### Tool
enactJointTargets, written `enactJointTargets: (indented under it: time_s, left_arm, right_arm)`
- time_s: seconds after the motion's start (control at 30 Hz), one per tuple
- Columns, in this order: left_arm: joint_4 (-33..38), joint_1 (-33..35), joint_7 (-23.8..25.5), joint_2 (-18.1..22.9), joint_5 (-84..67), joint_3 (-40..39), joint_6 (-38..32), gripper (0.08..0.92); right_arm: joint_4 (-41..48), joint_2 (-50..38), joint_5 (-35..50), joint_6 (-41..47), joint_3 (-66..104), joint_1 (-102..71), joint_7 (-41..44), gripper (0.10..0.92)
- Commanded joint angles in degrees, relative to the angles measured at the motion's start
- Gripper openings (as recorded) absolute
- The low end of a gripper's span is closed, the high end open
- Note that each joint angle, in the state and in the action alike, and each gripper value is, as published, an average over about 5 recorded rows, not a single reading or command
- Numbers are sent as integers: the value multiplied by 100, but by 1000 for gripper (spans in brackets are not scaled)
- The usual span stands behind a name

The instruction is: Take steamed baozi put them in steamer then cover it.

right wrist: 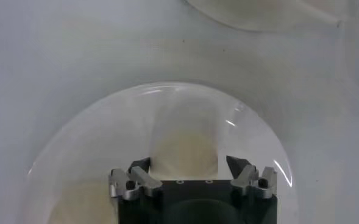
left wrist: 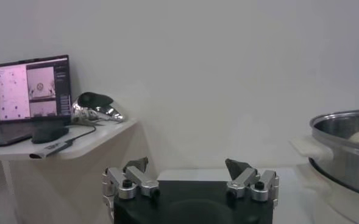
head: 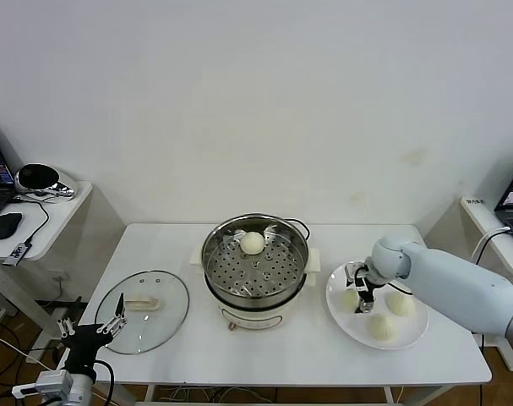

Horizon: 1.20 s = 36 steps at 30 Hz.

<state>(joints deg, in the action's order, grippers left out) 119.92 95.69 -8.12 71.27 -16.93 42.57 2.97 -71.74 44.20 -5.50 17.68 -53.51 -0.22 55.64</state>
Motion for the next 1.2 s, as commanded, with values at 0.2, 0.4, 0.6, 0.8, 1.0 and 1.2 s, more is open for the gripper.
enactJointTargets:
  time_s: [0.2, 0.4, 0.6, 0.8, 1.0, 1.2]
  left_arm:
    - [17, -8, 2, -5, -8, -2, 1, 823]
    - [14, -25, 3, -32, -14, -16, 9, 823]
    - [3, -84, 5, -78, -30, -57, 22, 823]
    - [-42, -129, 10, -117, -47, -110, 24, 823]
    - [-24, -163, 14, -141, -60, -140, 30, 823]
    - [-100, -186, 26, -117, -100, -103, 19, 823]
  right_arm:
    - [34, -28, -28, -30, 118, 39, 177, 584]
    - [-563, -591, 226, 10, 18, 707, 432, 568]
    - [-1177, -1156, 1073, 118, -708, 2280, 626, 568]
    - [-1660, -900, 2094, 412, -1730, 4245, 620, 570]
    - [-1854, 261, 3137, 984, -2410, 5173, 229, 579]
    - [-1579, 1577, 4005, 1621, -2562, 4733, -353, 585]
